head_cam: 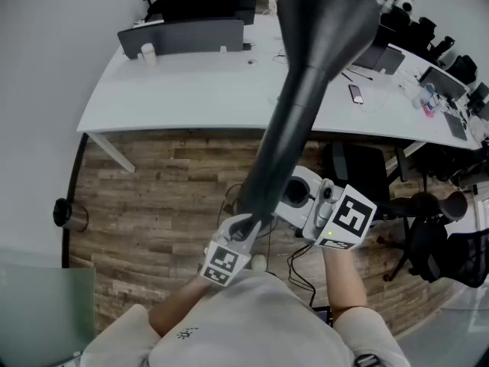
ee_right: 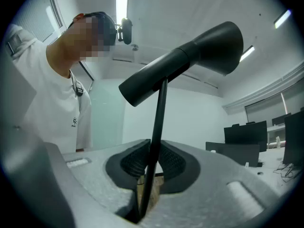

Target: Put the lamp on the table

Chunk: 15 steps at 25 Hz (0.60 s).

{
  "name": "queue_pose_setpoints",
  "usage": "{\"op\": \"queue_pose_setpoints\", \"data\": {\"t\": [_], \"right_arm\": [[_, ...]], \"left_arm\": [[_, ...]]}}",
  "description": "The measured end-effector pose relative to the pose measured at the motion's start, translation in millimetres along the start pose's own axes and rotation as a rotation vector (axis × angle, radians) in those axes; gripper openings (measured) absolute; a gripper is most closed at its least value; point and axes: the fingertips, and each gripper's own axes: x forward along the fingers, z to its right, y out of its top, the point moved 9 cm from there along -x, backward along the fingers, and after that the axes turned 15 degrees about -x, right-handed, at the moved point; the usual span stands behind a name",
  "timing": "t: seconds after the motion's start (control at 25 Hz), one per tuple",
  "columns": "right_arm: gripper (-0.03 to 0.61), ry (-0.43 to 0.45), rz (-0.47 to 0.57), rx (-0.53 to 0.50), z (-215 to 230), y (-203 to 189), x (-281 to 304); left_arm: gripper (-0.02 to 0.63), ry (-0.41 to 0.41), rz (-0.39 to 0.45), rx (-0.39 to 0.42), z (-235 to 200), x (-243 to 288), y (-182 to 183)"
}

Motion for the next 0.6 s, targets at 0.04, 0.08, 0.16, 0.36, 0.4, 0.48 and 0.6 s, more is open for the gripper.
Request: {"op": "queue_pose_setpoints", "data": {"t": [0.04, 0.08, 0.16, 0.36, 0.4, 0.48, 0.6], "right_arm": [[0.051, 0.003, -0.005, -0.002, -1, 0, 0], [0.051, 0.004, -0.009, -0.004, -2, 1, -1], [0.052, 0.004, -0.016, -0.007, -3, 1, -1], [0.052, 0.0, -0.011, -0.004, -4, 2, 0], [0.054, -0.004, -0.012, -0.003, -5, 3, 1], [0.052, -0.014, -0.014, 0.003, -7, 3, 2], [0.052, -0.025, -0.012, 0.011, -11, 4, 5]], "left_arm": [[0.04, -0.001, -0.001, -0.001, 2, 0, -1], [0.04, -0.002, -0.002, -0.001, 3, 0, -2], [0.04, -0.004, -0.003, -0.003, 6, -1, -3], [0.04, -0.003, -0.003, 0.0, 5, -4, -2], [0.04, -0.002, -0.003, 0.001, 4, -5, -2], [0.04, -0.003, -0.001, 0.001, 3, -9, -3], [0.04, -0.005, 0.003, 0.002, 1, -14, -4]]}}
